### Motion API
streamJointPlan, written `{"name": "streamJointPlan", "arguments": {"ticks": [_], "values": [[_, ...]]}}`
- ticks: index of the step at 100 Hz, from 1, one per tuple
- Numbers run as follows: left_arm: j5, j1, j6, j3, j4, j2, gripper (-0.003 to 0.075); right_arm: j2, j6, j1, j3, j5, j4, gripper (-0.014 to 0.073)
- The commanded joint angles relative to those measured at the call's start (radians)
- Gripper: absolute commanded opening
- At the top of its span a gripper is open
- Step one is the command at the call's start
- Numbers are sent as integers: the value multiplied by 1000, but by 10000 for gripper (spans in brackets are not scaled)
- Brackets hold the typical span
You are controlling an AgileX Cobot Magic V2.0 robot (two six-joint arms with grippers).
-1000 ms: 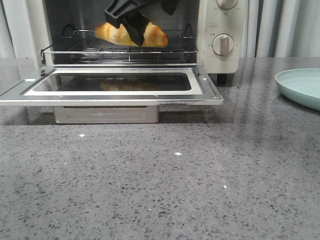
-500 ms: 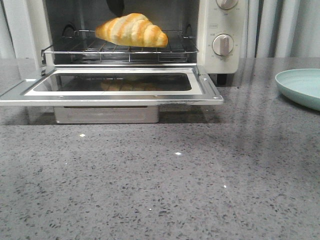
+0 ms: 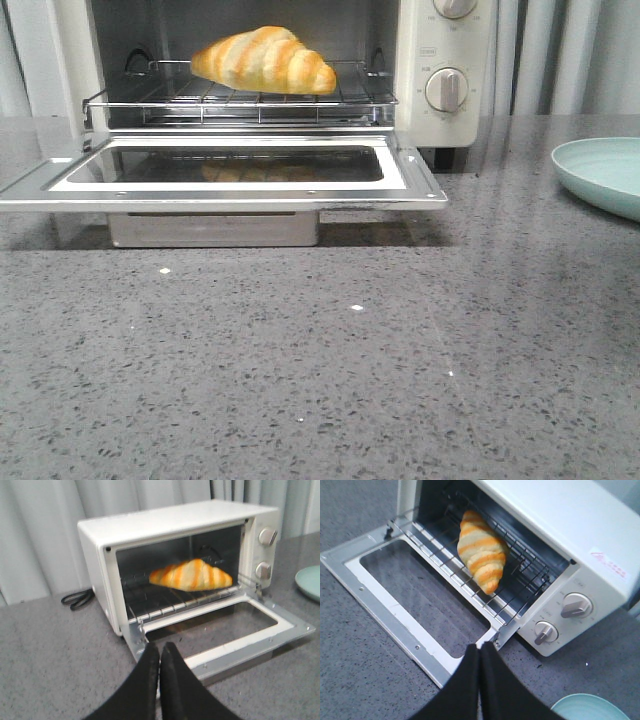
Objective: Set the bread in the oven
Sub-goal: 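Withdraw the right gripper out of the oven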
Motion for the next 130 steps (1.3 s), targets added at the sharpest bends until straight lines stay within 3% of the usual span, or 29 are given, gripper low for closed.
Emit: {"name": "streamJointPlan", "arguments": {"ticks": [1, 7, 17, 32, 40, 58, 130], "values": [[-81, 3, -38, 30, 29, -5, -22, -246, 13, -1, 153, -181, -55, -57], [-105, 3, -38, 61, 27, -5, -22, -382, 58, -11, 254, -214, -90, -57], [-168, 3, -38, 98, 27, -3, -22, -597, 245, -25, 358, -188, -231, -57], [-243, 3, -38, 119, 26, -3, -22, -812, 264, -26, 408, -109, -322, -57], [-258, 3, -38, 119, 26, -3, -21, -832, 264, -26, 415, -54, -322, -57], [-263, 3, -38, 119, 26, -3, -21, -832, 264, -26, 466, -116, -324, -57], [-289, 5, -28, 129, 63, -3, -21, -832, 264, -26, 472, -116, -316, -57]]}}
